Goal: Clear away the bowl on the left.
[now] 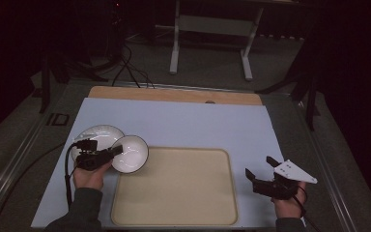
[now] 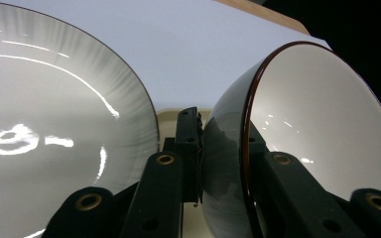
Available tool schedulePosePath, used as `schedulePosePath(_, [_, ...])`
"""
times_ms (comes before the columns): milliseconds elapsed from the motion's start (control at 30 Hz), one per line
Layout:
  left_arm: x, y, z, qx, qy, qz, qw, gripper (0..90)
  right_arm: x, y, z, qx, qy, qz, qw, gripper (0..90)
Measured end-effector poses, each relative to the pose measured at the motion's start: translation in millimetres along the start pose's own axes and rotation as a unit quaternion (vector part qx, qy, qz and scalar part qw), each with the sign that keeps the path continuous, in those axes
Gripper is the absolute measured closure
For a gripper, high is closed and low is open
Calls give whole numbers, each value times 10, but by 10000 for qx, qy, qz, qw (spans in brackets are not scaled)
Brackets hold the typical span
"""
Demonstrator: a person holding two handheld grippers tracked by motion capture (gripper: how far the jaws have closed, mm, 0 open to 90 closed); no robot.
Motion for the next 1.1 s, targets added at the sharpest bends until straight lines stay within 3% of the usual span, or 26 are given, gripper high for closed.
schedulePosePath(1100, [-43, -152, 400, -309, -512, -229, 9980, 788, 4, 14, 13, -4, -14, 29, 10000, 116])
Point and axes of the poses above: each handheld gripper's, and its own axes: y roughly backward along the jaws, x roughly out of its top, z roughly to its right, the point moved 4 cm from there along -y, roughly forward along the jaws, and after that the axes turned 11 degrees about -y, right-handed, at the moved point
